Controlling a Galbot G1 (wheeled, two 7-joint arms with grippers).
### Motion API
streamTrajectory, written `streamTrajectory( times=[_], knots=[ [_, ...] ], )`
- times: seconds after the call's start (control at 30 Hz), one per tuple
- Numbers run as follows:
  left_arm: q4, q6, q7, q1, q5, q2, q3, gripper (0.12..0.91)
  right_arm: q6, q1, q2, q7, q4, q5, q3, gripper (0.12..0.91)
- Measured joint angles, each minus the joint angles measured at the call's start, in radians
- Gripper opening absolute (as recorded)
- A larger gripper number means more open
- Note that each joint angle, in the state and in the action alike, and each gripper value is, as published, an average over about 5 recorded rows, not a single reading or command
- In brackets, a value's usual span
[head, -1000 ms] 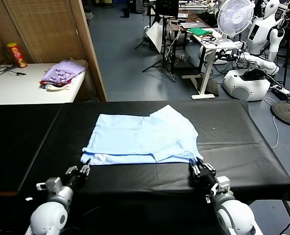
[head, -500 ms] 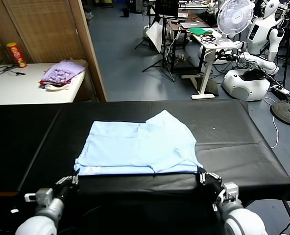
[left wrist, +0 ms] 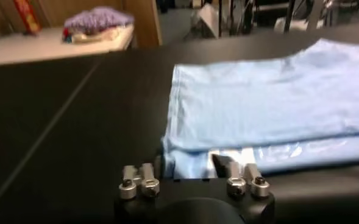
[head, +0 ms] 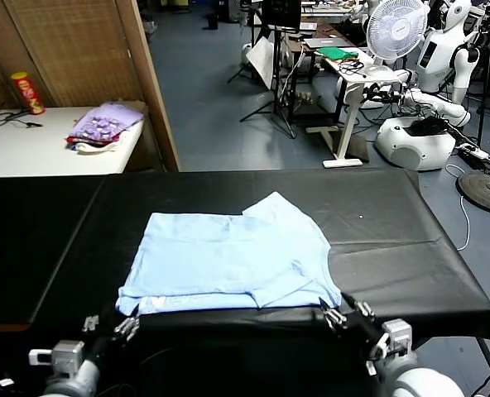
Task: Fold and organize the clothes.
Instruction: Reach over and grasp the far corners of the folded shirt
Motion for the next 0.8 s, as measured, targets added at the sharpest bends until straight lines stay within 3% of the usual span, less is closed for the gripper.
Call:
streamTrajectory(
  times=[0.23,0.43,0.8],
  knots=[
    [0.188,0.036,-0.020,-0.308,-0.155,0.058,0.097,0.798,0.032,0.337,0.029,0.012,-0.291,-0.030,-0.179,0.798],
    [0.412,0.083,-0.032,-0.574,-0.217,0.061,0.239,0.798,0.009,0.556,0.070,0.014,-0.533,-0.026,-0.318,0.798],
    [0.798,0.105,0.029,-0.922,-0.215,0.033,0.421,0.798,-0.037,0.761,0.175,-0.013,-0.831,-0.023,-0.400,0.798]
  ],
)
